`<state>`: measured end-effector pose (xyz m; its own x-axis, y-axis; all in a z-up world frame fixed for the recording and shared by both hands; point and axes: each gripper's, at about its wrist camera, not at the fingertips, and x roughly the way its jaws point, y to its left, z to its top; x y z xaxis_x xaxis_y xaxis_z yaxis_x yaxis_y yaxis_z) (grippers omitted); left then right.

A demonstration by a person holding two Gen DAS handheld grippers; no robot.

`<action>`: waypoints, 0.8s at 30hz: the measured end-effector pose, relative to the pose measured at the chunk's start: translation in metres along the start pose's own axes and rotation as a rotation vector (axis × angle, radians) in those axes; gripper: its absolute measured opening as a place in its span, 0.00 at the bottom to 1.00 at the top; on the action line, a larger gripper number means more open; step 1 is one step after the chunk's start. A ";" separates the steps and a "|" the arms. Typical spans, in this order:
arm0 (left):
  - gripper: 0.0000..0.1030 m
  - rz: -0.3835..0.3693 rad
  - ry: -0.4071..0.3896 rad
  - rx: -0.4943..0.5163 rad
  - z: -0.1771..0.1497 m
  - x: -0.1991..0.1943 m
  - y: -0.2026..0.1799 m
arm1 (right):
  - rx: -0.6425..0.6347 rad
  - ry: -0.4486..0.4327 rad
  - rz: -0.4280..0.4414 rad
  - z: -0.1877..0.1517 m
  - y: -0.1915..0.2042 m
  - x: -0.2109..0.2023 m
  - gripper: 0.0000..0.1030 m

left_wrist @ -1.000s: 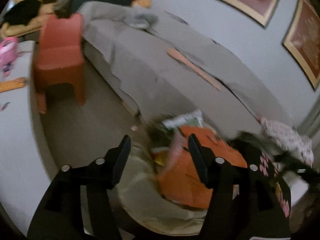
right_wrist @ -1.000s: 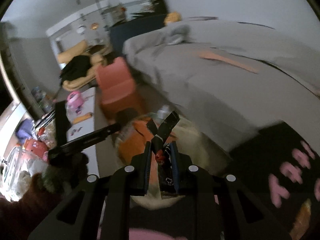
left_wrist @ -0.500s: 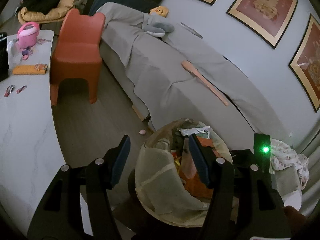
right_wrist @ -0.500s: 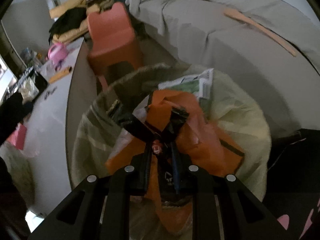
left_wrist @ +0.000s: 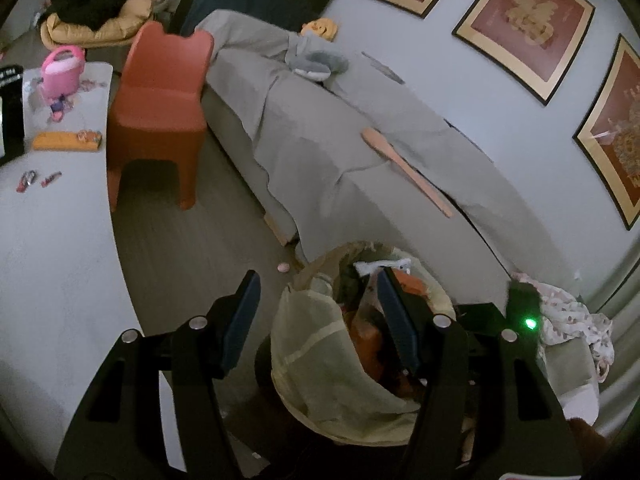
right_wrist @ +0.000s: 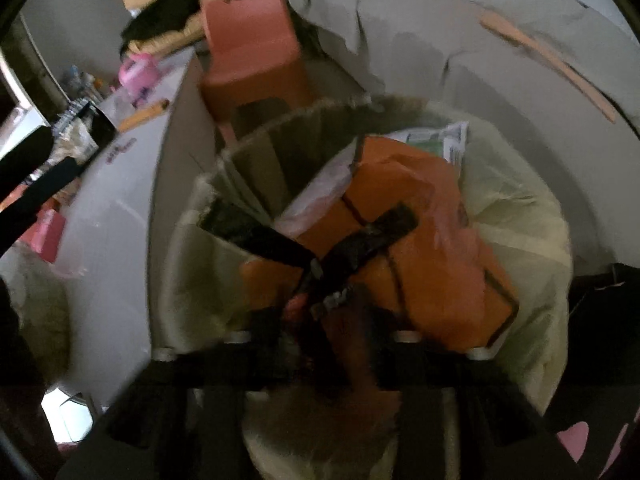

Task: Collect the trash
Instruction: 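Open both tools to drop the orange bag and wrapper into the trash bag, then move both tools back over the remaining trash on the table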

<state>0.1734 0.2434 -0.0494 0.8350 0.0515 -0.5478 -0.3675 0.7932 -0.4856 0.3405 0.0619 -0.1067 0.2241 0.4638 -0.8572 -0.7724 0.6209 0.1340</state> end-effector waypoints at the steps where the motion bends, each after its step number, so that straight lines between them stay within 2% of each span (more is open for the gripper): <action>1: 0.59 0.001 -0.010 0.001 0.001 -0.004 -0.001 | -0.011 -0.014 -0.014 -0.001 0.002 -0.008 0.54; 6: 0.60 0.000 -0.042 0.025 0.003 -0.021 -0.011 | -0.010 -0.083 -0.084 -0.014 0.003 -0.045 0.55; 12: 0.61 -0.033 -0.029 0.086 -0.004 -0.028 -0.034 | 0.057 -0.242 -0.141 -0.053 -0.007 -0.123 0.55; 15: 0.62 -0.082 0.002 0.137 -0.019 -0.026 -0.055 | 0.100 -0.297 -0.184 -0.077 -0.012 -0.156 0.55; 24: 0.63 -0.241 0.133 0.287 -0.069 -0.016 -0.125 | 0.287 -0.412 -0.341 -0.182 -0.043 -0.245 0.56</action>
<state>0.1772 0.1015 -0.0272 0.8161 -0.2211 -0.5339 -0.0224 0.9111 -0.4116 0.2108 -0.1938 0.0071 0.6866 0.3799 -0.6199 -0.4382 0.8966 0.0642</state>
